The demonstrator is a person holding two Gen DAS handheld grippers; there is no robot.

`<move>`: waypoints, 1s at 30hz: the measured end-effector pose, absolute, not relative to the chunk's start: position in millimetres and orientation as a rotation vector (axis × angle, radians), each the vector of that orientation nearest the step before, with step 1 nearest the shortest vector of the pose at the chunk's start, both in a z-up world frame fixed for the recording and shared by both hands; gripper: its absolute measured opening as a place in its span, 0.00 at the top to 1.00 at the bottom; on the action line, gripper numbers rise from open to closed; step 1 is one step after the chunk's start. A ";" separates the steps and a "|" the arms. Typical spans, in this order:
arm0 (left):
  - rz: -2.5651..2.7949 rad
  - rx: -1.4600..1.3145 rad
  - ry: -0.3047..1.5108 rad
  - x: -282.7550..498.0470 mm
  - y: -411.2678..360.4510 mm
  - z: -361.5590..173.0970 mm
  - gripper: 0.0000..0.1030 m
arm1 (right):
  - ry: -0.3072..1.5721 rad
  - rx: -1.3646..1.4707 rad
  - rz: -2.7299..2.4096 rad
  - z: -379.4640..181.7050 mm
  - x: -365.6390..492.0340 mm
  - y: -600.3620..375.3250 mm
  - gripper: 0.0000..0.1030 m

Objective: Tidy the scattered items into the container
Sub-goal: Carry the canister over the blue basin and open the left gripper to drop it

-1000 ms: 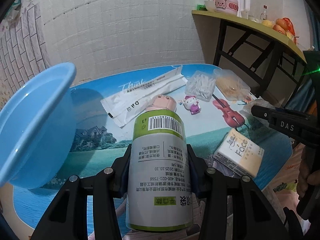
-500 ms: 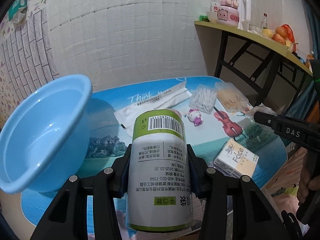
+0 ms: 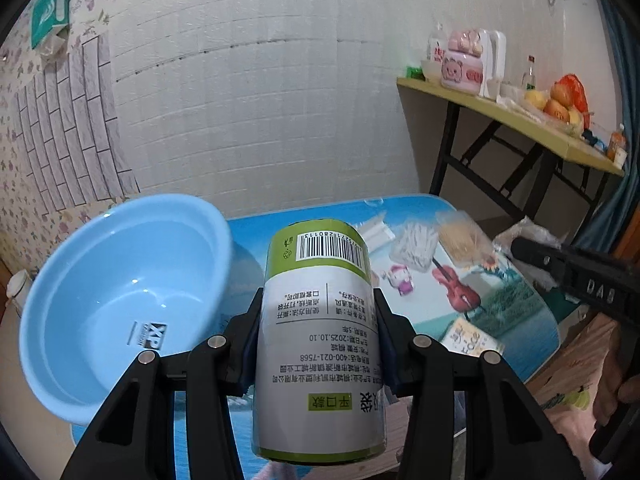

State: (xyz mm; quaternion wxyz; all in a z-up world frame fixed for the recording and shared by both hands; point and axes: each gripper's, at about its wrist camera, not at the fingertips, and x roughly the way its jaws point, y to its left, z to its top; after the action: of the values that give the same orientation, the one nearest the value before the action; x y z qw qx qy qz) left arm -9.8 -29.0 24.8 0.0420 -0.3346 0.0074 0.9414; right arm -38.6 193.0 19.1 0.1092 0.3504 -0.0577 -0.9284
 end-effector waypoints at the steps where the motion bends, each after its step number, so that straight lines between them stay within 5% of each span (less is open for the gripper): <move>1: 2.884 -1.020 0.012 -9.5 -33.6 28.5 0.56 | -0.166 1.028 -2.720 21.9 -38.8 189.0 0.75; 12: 3.041 -0.976 -0.035 -7.3 -113.4 62.2 0.56 | -0.128 0.928 -2.610 50.2 -29.1 128.3 0.75; 30: 3.126 -1.138 -0.070 -13.0 -203.9 46.7 0.56 | -0.036 0.856 -2.411 76.6 -37.6 2.6 0.75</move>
State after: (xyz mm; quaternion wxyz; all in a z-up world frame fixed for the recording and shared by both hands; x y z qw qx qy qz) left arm -13.0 -203.9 46.7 -0.0929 -0.3405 -0.0209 0.9354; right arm -37.6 2.6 76.6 0.2874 0.3206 -0.0136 -0.9025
